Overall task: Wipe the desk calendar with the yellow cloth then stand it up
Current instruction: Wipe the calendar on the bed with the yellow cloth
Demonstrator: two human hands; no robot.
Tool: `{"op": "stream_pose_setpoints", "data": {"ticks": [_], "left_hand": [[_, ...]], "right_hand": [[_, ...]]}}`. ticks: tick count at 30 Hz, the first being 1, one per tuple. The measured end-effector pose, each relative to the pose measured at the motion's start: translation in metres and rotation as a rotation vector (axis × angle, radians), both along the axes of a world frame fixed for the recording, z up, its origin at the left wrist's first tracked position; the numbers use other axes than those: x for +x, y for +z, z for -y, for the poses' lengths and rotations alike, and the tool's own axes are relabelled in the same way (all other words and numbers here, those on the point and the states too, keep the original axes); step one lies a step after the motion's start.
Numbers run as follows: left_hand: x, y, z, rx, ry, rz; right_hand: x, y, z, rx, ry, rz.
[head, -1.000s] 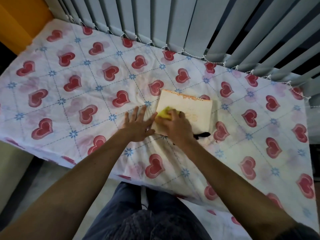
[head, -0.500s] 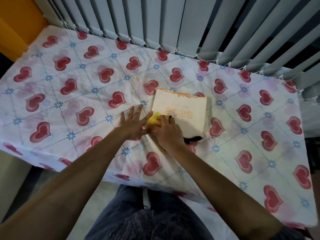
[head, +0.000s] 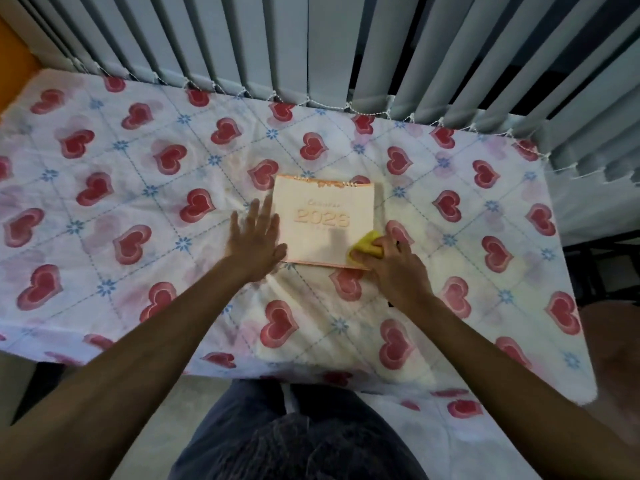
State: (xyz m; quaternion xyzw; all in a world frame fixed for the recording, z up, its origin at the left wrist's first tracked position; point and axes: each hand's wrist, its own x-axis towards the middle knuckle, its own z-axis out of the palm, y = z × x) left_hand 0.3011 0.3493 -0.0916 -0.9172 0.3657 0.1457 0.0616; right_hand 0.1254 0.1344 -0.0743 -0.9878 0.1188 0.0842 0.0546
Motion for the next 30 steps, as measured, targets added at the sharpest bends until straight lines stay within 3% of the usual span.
{"op": "stream_pose_setpoints", "data": {"ticks": [3,9,13,16,22,30], "left_hand": [[-0.018,-0.007,0.03,-0.107,-0.01,-0.051],[-0.016,-0.026,0.038,-0.063,0.025,-0.096],[-0.018,-0.025,0.04,-0.057,0.039,-0.117],[-0.019,-0.025,0.041,-0.068,0.039,-0.096],[-0.019,-0.027,0.041,-0.053,0.057,-0.106],[-0.019,-0.022,0.04,-0.079,0.071,-0.14]], "right_hand": [[0.005,0.001,-0.016,-0.013,0.053,-0.003],[0.002,-0.001,-0.008,0.05,0.1,-0.034],[0.059,0.0,0.01,0.113,-0.162,0.093],[0.113,-0.002,0.008,0.029,-0.346,0.02],[0.16,-0.011,-0.036,-0.051,-0.113,0.063],[0.144,-0.011,-0.003,-0.179,-0.216,0.006]]}}
